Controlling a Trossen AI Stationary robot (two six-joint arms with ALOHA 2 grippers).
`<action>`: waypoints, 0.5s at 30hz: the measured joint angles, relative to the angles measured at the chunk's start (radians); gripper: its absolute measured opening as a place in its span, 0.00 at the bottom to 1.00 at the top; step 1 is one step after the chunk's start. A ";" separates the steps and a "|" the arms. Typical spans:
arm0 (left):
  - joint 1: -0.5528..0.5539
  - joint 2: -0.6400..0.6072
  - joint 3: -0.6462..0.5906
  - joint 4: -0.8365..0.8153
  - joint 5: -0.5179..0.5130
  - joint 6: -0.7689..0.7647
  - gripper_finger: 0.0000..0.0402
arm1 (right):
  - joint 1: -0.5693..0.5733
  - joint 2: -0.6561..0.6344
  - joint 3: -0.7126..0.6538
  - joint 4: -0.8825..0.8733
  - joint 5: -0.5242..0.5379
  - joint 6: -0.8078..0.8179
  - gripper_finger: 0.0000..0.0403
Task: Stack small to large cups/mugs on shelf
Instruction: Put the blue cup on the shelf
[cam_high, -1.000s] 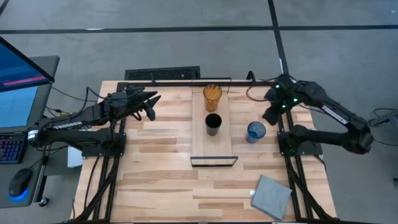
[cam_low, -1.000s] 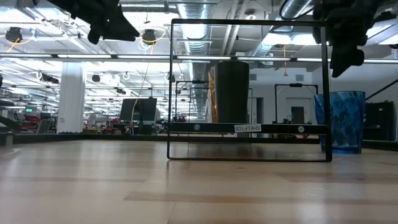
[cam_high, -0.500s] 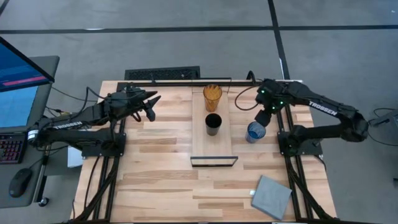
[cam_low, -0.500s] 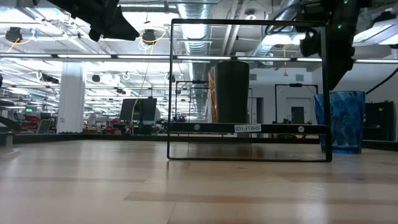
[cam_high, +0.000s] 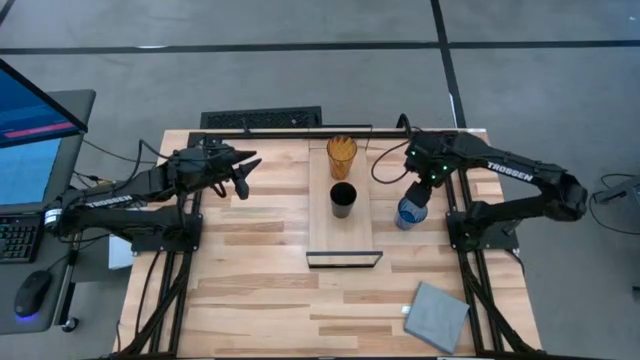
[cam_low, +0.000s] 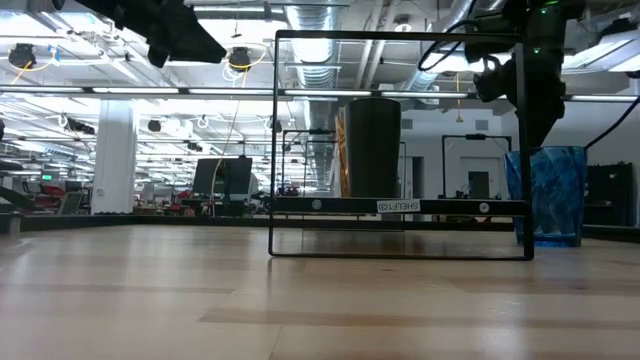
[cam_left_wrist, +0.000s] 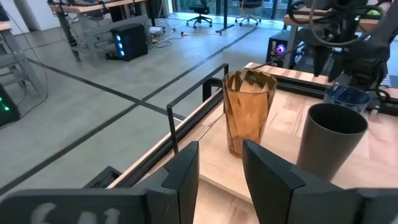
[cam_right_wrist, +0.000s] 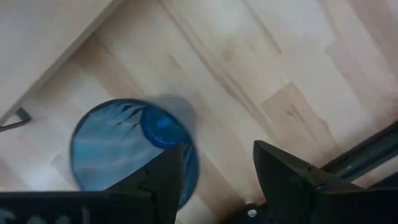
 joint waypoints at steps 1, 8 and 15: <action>0.000 0.000 0.000 -0.003 0.000 -0.001 0.28 | 0.011 0.000 0.000 -0.004 -0.002 0.009 0.53; 0.000 0.000 0.000 -0.030 0.000 -0.004 0.28 | 0.065 0.000 -0.009 -0.051 0.009 0.061 0.53; 0.000 0.000 0.000 -0.045 0.000 -0.005 0.28 | 0.108 0.000 -0.088 -0.035 0.002 0.142 0.53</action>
